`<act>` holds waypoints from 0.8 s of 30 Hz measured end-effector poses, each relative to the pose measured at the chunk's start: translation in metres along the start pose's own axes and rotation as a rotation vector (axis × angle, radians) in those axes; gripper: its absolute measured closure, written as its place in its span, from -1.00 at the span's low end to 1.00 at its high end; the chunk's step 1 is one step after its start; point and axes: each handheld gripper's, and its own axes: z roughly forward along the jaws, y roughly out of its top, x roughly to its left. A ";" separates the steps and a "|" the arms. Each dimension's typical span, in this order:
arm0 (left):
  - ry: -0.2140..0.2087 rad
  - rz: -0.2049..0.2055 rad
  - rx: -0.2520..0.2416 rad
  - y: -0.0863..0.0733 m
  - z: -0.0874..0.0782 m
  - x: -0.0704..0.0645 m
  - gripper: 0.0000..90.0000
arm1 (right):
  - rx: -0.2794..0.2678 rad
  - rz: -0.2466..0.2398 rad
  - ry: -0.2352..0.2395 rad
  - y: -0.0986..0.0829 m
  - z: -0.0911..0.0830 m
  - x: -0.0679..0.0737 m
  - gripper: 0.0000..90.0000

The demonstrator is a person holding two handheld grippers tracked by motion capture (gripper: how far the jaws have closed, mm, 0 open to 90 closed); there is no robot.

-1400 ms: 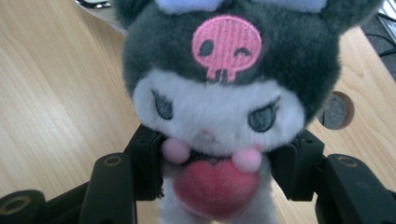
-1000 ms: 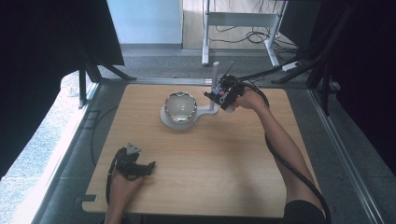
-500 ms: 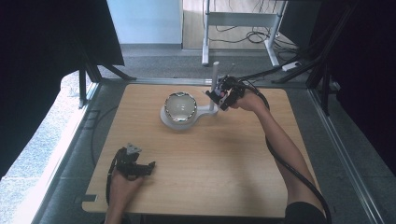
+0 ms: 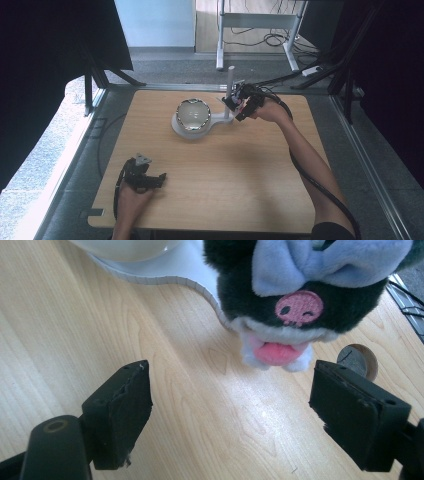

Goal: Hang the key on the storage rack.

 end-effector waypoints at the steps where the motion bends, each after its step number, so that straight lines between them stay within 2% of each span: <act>1: -0.001 0.000 0.000 0.000 0.000 0.000 -0.93 | -0.004 -0.006 -0.001 -0.002 -0.002 0.002 -0.64; 24: 0.000 0.001 0.001 0.000 0.000 0.000 -0.93 | -0.073 -0.034 0.024 -0.032 -0.023 0.029 -0.68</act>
